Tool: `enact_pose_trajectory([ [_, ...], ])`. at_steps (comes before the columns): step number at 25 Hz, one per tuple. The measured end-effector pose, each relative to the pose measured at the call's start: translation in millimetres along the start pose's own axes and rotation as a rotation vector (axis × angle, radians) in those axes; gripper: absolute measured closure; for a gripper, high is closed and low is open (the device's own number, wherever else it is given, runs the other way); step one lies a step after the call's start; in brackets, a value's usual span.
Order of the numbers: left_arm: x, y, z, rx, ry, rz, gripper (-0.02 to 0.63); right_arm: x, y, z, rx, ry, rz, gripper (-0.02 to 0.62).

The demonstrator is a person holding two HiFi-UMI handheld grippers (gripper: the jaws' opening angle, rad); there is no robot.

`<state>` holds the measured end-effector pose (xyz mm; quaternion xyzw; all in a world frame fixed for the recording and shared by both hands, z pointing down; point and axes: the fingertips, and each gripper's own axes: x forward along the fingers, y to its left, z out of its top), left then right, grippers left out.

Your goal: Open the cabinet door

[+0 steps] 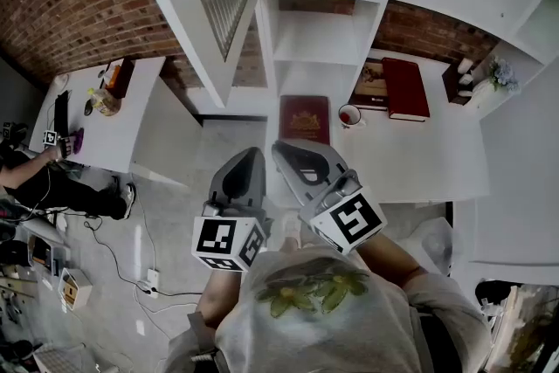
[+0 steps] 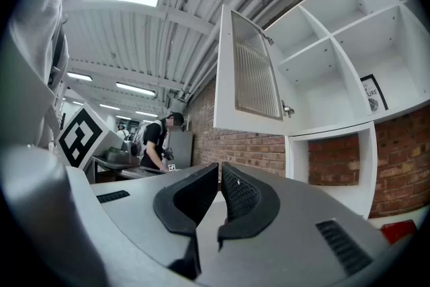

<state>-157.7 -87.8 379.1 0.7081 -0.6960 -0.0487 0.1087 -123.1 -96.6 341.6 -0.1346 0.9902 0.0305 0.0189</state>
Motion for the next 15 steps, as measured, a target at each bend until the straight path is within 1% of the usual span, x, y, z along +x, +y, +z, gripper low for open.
enact_pose_trajectory([
  [8,3.9,-5.5,-1.7,0.001,0.012,-0.023,0.597,-3.7,-2.9,-3.2,0.006,0.007,-0.017,0.565],
  [15,0.2,-6.4,-3.5,0.0,0.02,-0.022,0.597,-4.2,1.3,-4.1,0.003,0.01,-0.009,0.565],
])
